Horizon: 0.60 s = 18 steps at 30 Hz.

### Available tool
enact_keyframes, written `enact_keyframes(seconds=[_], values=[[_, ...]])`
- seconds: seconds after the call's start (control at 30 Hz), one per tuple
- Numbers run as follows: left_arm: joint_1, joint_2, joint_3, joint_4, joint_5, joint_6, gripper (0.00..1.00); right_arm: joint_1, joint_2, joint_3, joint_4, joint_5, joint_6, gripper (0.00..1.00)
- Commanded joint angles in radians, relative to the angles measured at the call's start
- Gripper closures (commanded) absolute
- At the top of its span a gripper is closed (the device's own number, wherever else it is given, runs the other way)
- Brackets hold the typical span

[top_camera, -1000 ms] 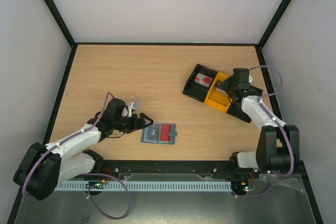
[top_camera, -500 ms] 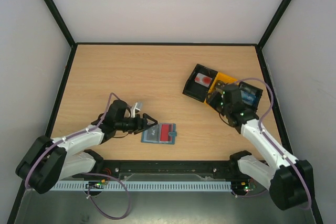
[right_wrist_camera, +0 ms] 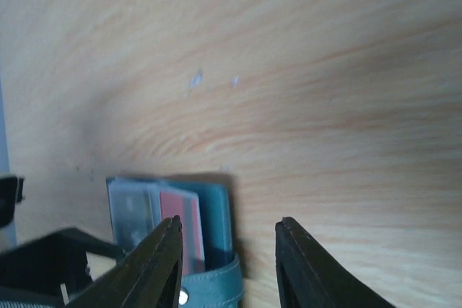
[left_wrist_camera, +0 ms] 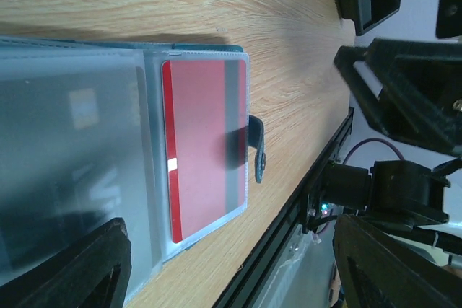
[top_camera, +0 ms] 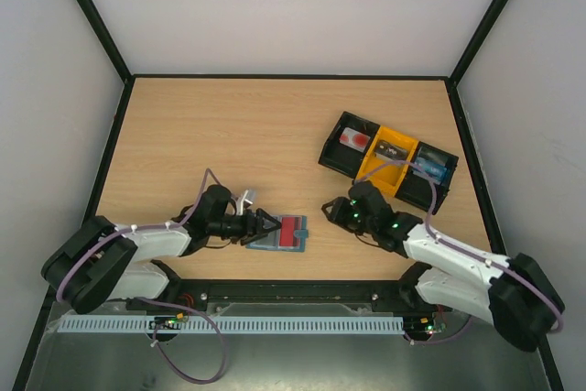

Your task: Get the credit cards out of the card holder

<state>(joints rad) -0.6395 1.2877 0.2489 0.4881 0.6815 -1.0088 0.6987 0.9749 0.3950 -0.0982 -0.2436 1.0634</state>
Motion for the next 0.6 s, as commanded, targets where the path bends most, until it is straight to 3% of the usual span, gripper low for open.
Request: enact_keyframes(seconds=[0.0,0.27,0.57], values=[[-0.009,0.012,-0.016,0.050,-0.028,0.002,0.22,0.106,0.087,0.003,0.123,0.034,0.061,0.64],[-0.009,-0.009,-0.042,0.004,-0.070,0.025,0.20,0.237,0.242,0.068,0.230,0.057,0.065,0.66],[-0.009,-0.014,-0.045,-0.008,-0.068,0.021,0.17,0.252,0.381,0.141,0.231,0.049,0.016,0.80]])
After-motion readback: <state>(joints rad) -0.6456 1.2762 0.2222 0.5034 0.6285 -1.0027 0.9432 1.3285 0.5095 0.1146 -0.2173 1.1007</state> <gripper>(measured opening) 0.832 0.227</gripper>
